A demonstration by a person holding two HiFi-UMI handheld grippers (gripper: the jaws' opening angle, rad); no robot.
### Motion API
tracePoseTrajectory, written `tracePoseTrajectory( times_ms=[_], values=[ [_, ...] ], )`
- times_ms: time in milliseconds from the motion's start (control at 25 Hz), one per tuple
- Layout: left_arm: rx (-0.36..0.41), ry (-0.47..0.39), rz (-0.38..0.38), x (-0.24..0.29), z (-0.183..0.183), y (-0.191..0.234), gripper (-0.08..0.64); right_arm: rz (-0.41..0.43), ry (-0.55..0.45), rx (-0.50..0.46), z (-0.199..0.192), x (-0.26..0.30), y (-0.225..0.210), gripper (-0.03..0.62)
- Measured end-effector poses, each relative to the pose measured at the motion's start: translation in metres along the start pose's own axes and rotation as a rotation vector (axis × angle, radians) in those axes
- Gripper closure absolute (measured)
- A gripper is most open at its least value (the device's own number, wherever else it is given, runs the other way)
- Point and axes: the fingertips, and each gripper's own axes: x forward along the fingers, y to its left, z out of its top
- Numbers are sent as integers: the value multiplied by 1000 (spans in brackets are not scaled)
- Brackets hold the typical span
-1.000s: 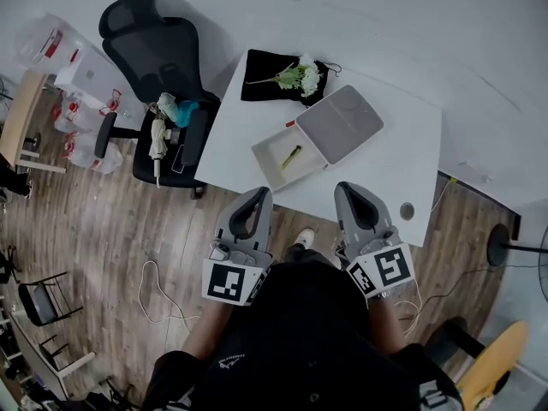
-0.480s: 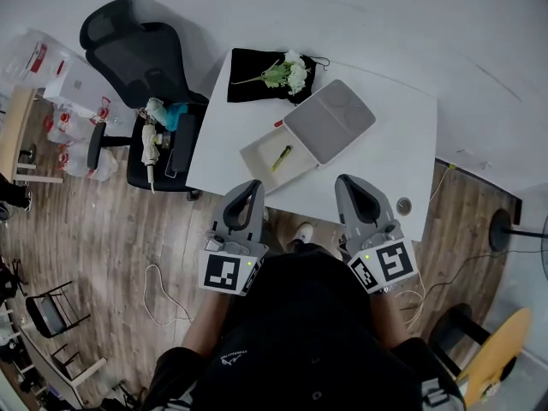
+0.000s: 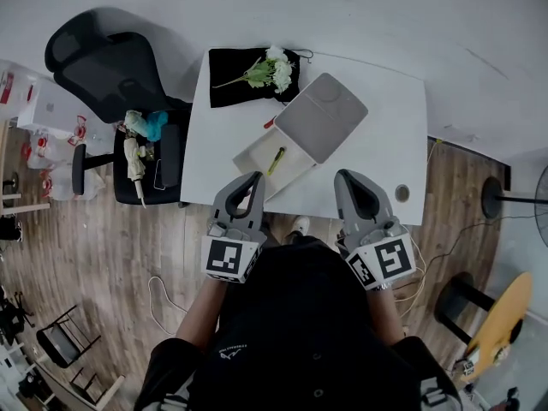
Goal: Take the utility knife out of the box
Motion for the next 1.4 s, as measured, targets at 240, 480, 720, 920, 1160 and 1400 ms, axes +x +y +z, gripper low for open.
tracePoseTrajectory(
  times_ms=[240, 480, 720, 920, 1160, 1400],
  values=[
    [-15, 64, -49, 20, -30, 17, 552, -51, 23, -7, -3, 17, 7, 588],
    [-13, 125, -122, 38, -55, 23, 552, -111, 29, -4, -5, 24, 11, 588],
    [17, 193, -193, 57, -84, 22, 552, -175, 43, 7, -10, 23, 11, 588],
    [8, 276, -228, 69, -113, 25, 552, -239, 54, 21, -15, 22, 9, 588],
    [40, 368, -241, 81, -148, 31, 552, -301, 58, 39, -20, 17, 7, 588],
    [53, 438, -270, 97, -172, 30, 552, -352, 69, 51, -27, 14, 4, 588]
  ],
)
